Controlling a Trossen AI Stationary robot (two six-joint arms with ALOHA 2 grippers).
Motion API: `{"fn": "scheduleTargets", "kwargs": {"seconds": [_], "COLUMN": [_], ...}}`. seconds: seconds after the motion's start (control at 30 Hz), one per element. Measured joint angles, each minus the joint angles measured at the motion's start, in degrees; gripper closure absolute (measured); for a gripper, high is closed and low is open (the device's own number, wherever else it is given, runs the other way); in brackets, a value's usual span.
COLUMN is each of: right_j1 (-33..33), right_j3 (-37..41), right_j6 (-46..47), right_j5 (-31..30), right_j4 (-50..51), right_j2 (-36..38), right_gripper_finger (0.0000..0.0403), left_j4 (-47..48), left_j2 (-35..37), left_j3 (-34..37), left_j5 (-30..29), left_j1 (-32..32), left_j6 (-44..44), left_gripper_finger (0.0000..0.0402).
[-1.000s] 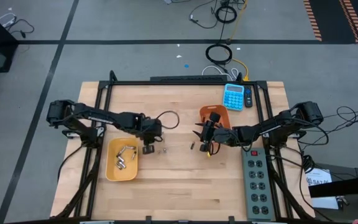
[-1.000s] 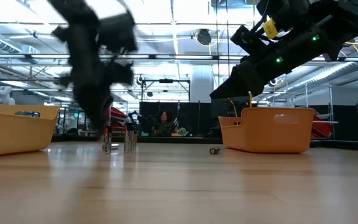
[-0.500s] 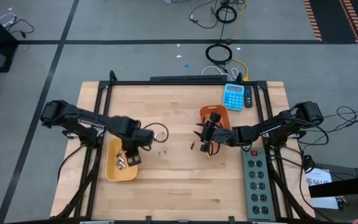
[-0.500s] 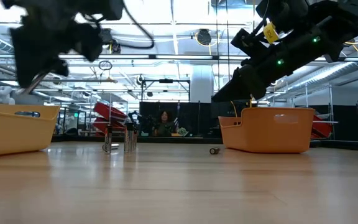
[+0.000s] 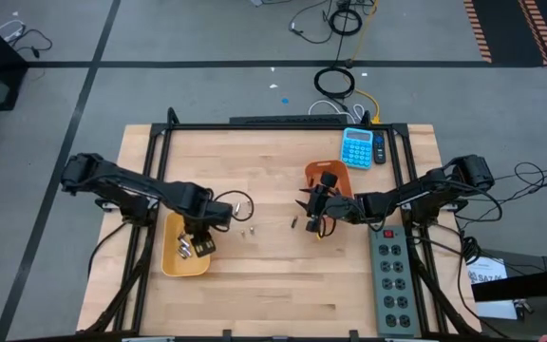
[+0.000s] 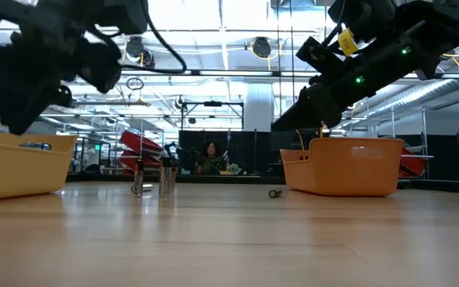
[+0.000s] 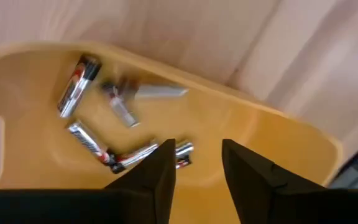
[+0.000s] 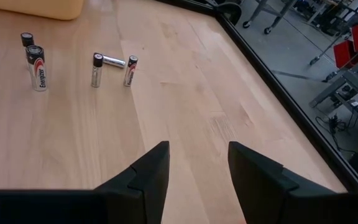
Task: Sort batteries
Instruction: Put the silver black battery into the yellow bin
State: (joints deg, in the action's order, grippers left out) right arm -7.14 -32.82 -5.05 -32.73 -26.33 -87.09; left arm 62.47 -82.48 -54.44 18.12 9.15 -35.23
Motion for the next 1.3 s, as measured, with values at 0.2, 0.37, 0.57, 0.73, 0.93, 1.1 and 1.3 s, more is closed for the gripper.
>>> {"fn": "scheduleTargets", "kwargs": {"seconds": [0.2,0.37,0.57,0.73,0.93,1.1,1.3], "right_j1": [0.0,0.0,0.0,0.0,0.0,0.0,0.0], "right_j3": [0.0,0.0,0.0,0.0,0.0,0.0,0.0], "right_j6": [0.2,0.3,1.0,1.0,1.0,1.0,1.0], "right_j5": [0.0,0.0,0.0,0.0,0.0,0.0,0.0], "right_j4": [0.1,0.2,2.0,2.5,2.6,2.7,2.7], "right_j2": [0.0,0.0,0.0,0.0,0.0,0.0,0.0], "right_gripper_finger": [0.0248,0.0248,0.0248,0.0248,0.0248,0.0248,0.0248], "left_j4": [-3.0,-16.3,-23.1,-24.6,-24.3,-24.5,-29.3], "left_j2": [1.0,1.0,-2.5,-5.7,-8.8,-9.8,-9.8], "left_j3": [-4.6,-6.0,-5.1,-5.1,-4.8,-2.4,1.4], "left_j5": [-1.2,-16.1,-23.9,-25.6,-21.3,-18.8,-18.6], "left_j1": [-0.5,-1.0,-1.7,-1.5,-0.4,0.5,1.0], "left_j6": [3.3,11.4,21.0,22.0,20.4,18.5,15.8], "left_gripper_finger": [0.0255,0.0254,0.0253,0.0253,0.0253,0.0253,0.0253]}}
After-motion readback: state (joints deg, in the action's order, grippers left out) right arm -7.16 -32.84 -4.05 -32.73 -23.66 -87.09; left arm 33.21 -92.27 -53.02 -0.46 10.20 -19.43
